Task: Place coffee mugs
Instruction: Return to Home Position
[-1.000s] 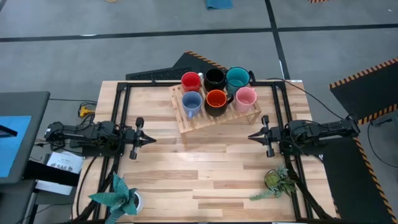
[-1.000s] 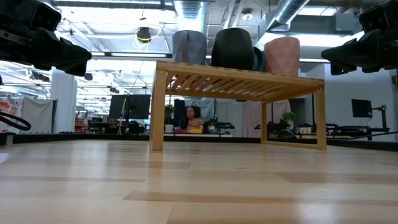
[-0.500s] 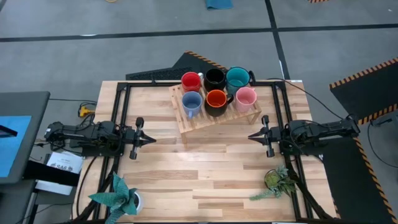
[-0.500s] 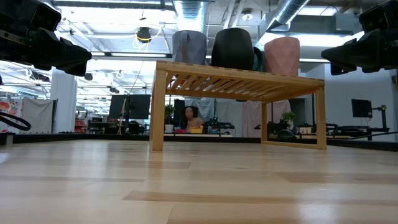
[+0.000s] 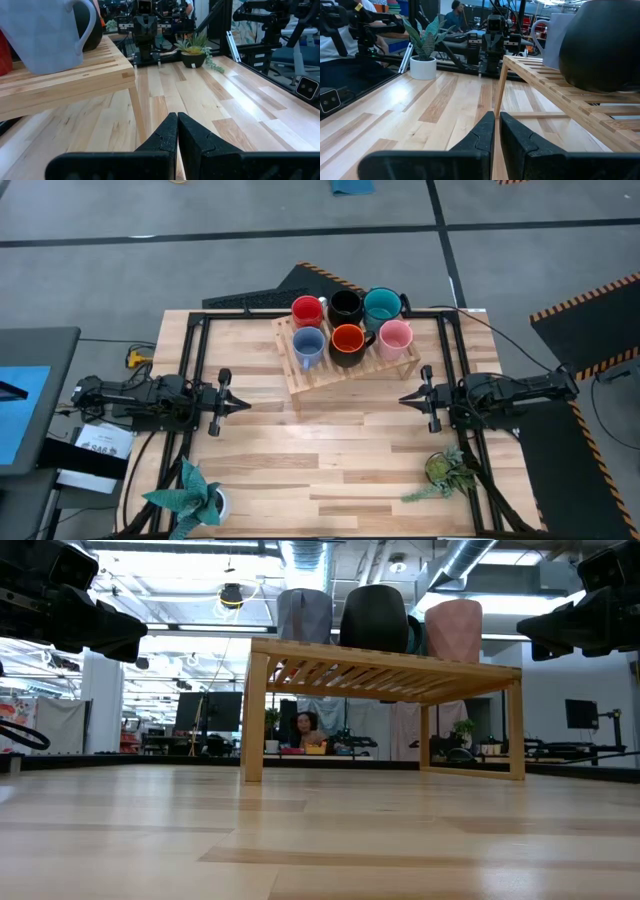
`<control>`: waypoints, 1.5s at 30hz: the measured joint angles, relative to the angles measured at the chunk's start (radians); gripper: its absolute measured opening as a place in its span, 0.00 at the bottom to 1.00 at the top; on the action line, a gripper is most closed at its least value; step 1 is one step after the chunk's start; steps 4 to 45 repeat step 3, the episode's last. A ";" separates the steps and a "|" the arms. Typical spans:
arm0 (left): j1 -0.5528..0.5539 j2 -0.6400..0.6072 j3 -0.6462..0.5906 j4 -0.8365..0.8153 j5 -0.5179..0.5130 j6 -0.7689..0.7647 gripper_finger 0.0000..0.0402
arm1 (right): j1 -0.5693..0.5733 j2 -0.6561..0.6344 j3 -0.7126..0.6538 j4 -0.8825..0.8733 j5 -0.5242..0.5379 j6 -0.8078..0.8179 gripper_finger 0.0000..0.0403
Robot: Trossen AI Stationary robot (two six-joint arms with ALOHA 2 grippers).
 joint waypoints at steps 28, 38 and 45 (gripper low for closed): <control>0.000 0.000 0.000 0.000 0.000 0.000 0.00 | 0.000 0.000 0.000 0.000 0.000 0.000 0.13; 0.000 0.000 0.000 0.000 0.000 0.000 0.00 | 0.000 0.000 0.000 0.000 0.000 0.000 0.13; 0.000 0.000 0.000 0.000 0.000 0.000 0.00 | 0.000 0.000 0.000 0.000 0.000 0.000 0.13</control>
